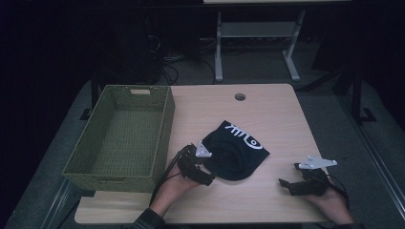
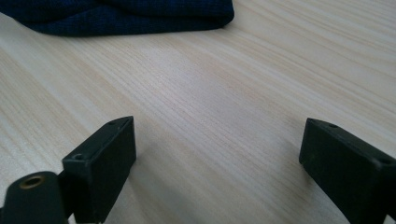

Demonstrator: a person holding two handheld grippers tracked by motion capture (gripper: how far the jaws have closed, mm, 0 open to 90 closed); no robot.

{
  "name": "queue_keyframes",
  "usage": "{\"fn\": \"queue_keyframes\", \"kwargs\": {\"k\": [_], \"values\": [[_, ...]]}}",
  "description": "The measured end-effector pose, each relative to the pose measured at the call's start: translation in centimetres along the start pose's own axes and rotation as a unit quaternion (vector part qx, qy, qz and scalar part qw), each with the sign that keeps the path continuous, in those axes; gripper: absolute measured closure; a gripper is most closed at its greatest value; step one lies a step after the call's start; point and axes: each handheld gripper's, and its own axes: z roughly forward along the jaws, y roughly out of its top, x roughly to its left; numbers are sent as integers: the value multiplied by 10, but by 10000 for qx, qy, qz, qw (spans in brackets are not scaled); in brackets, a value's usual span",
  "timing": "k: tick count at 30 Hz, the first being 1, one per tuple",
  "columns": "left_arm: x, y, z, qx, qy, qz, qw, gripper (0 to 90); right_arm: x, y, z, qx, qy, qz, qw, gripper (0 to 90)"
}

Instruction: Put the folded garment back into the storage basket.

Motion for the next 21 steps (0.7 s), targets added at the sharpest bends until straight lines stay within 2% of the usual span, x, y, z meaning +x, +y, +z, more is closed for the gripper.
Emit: {"fn": "queue_keyframes", "kwargs": {"k": [5,6,10,14,18,21], "values": [[1,16,5,24,9,107,9999,131,0,0,0,0,0,-1,10000,105],[1,19,6,54,-30,67,10000,133,0,0,0,0,0,-2,10000,105],[3,26,11,193,-67,119,9997,136,0,0,0,-1,0,-1,10000,105],[4,36,22,381,-125,161,9991,156,0,0,0,0,0,-2,10000,105],[3,41,29,494,-155,189,9985,165,0,0,0,0,0,-2,10000,105],[4,44,41,614,-178,194,9978,185,0,0,0,0,0,-2,10000,105]]}}
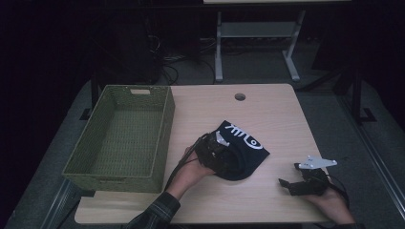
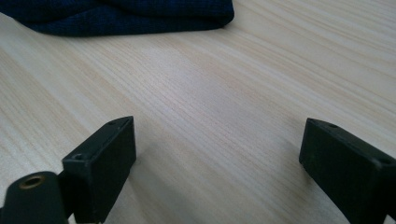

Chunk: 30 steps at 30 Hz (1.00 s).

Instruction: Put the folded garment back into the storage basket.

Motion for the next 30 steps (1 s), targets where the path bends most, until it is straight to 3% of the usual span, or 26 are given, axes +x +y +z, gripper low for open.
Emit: {"fn": "queue_keyframes", "kwargs": {"k": [5,11,16,24,30], "values": [[0,0,13,253,-3,35,9997,215,0,0,0,0,0,-2,10000,105],[1,1,14,312,5,40,9995,252,0,0,0,0,0,-1,10000,105],[6,0,12,318,59,94,9994,370,0,0,0,4,0,31,10000,105],[11,-2,9,234,83,166,9996,658,0,0,0,3,1,30,10000,105],[15,-4,8,125,-9,105,9999,704,0,0,0,-1,-1,-3,10000,105]]}}
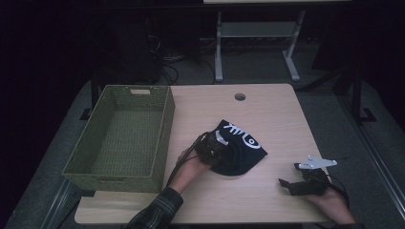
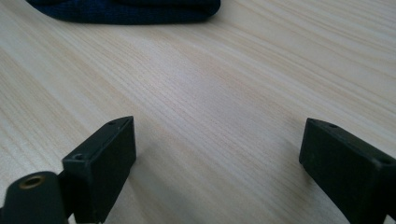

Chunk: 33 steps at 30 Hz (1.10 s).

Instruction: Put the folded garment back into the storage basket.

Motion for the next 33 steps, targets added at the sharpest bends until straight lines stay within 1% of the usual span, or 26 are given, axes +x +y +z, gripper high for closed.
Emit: {"fn": "queue_keyframes", "kwargs": {"k": [1,3,9,10,11,12,13,14,15,16,19,20,22,26,27,28,29,30,31,32,33], "values": [[1,-1,0,-27,-14,-5,10000,704,0,0,0,0,1,21,10000,105],[2,-1,-1,-83,-98,-76,9999,714,0,0,0,-1,1,2,10000,105],[2,0,-5,-168,-170,-104,9997,718,0,0,0,3,0,10,10000,105],[3,1,-9,-235,-229,-152,9993,718,0,0,0,-1,0,2,10000,105],[3,1,-9,-235,-229,-152,9993,719,0,0,0,0,1,3,10000,105],[3,1,-11,-271,-294,-186,9990,719,0,0,0,0,2,2,10000,105],[3,1,-11,-271,-294,-186,9990,720,0,0,0,0,2,2,10000,105],[4,1,-14,-317,-347,-224,9986,720,0,0,0,0,0,3,10000,105],[4,1,-14,-317,-347,-224,9986,721,0,0,0,0,0,3,10000,105],[4,3,-19,-375,-359,-234,9984,722,0,0,0,0,0,0,10000,105],[4,5,-24,-431,-388,-248,9980,723,0,0,0,-1,0,3,10000,105],[5,6,-29,-520,-410,-299,9974,723,0,0,0,5,1,18,10000,105],[7,7,-34,-604,-442,-330,9966,724,0,0,0,5,1,19,10000,105],[10,8,-41,-670,-473,-363,9960,725,0,0,0,0,0,3,10000,105],[11,9,-46,-754,-500,-410,9951,725,0,0,0,1,0,4,10000,105],[11,9,-49,-783,-519,-413,9947,725,0,0,0,5,0,20,10000,105],[11,10,-51,-838,-532,-462,9940,725,0,0,0,-1,0,1,10000,105],[13,11,-54,-840,-543,-441,9940,725,0,0,0,-3,3,12,10000,105],[12,11,-56,-904,-559,-500,9931,725,0,0,0,0,0,4,10000,105],[14,12,-60,-894,-576,-442,9934,724,0,0,0,0,0,2,10000,105],[14,12,-61,-926,-588,-487,9928,724,0,0,0,2,-1,15,10000,105]]}}
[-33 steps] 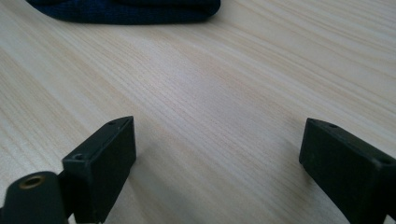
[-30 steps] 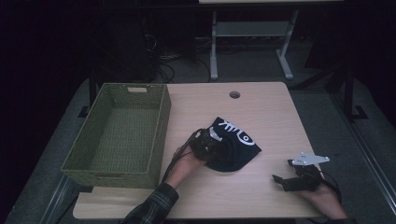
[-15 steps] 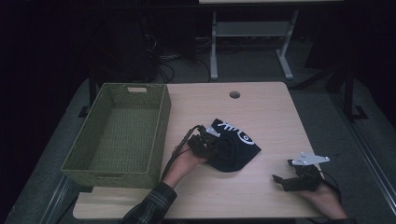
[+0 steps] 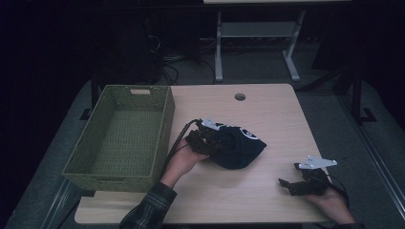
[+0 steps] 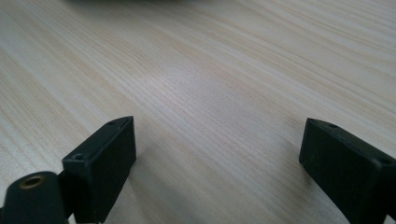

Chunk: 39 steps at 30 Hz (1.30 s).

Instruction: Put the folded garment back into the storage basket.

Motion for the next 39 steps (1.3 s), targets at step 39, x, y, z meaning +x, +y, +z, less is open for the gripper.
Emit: {"fn": "queue_keyframes", "kwargs": {"k": [39], "values": [[28,46,-118,-333,460,113,9983,723,0,1,2,88,-63,47,9999,19]]}}
